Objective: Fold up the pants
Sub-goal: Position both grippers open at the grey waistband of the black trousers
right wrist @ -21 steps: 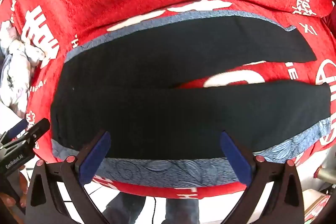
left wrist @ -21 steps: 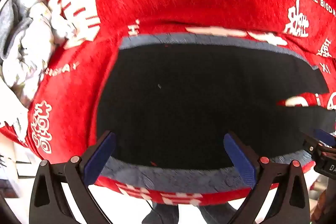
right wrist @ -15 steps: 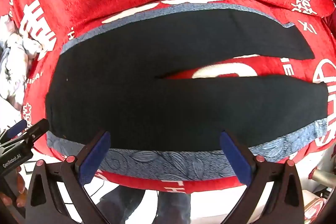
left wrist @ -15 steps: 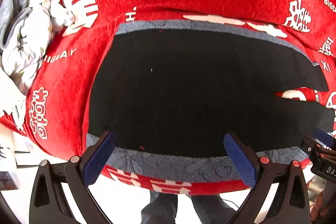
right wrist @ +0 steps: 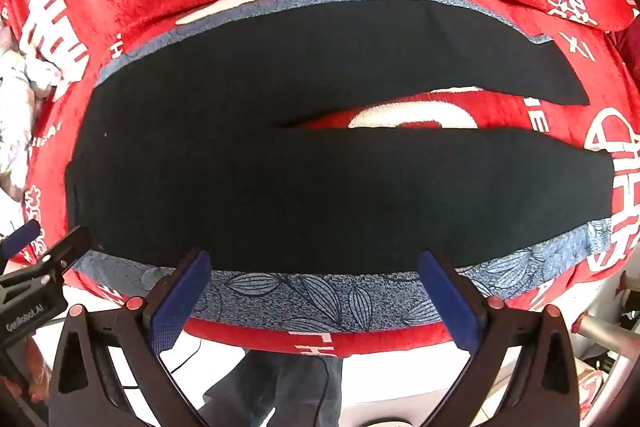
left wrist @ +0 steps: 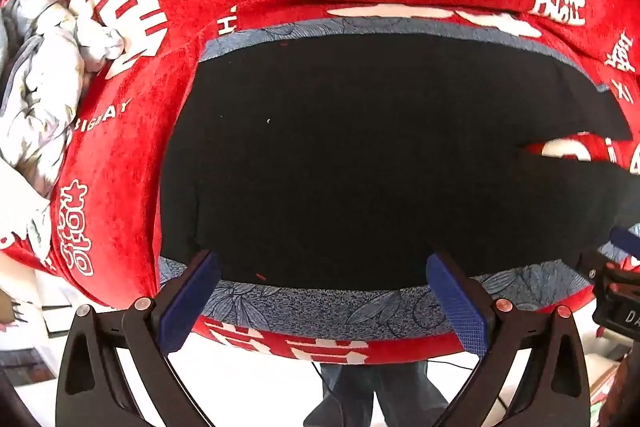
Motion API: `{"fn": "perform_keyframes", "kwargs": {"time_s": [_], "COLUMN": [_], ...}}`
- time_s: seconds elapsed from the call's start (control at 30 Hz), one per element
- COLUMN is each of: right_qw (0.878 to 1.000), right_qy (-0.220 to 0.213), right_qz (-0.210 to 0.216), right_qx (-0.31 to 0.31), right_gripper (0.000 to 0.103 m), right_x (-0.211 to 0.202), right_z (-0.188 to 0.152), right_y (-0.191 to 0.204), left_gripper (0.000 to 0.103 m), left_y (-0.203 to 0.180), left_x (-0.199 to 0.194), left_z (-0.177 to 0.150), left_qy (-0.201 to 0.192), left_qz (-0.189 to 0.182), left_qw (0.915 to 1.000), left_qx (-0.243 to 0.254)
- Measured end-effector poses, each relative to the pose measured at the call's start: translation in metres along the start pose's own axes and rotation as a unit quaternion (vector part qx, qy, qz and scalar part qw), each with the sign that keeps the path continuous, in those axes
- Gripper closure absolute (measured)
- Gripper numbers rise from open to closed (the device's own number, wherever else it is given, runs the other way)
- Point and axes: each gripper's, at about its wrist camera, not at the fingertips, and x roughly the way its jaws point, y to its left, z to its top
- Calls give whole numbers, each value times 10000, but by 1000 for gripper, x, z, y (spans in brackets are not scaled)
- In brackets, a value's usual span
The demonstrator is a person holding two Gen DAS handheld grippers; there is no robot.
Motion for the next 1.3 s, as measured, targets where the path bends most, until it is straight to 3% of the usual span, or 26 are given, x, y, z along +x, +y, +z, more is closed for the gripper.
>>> {"fn": "perform_keyframes", "kwargs": {"time_s": [1.3], "right_qw": [9998], "right_qy": [116], "right_qz": [-129], "right_qx": [-26], "right_gripper": [0], "right_x": [6], "right_z": [-9], "right_y": [11], "left_gripper": [0], "left_y": [2], "left_x": [10], "left_z": [-5], "left_qy": [238], "left_qz": [104], "left_qw": [9997], "left_qx": [40]}}
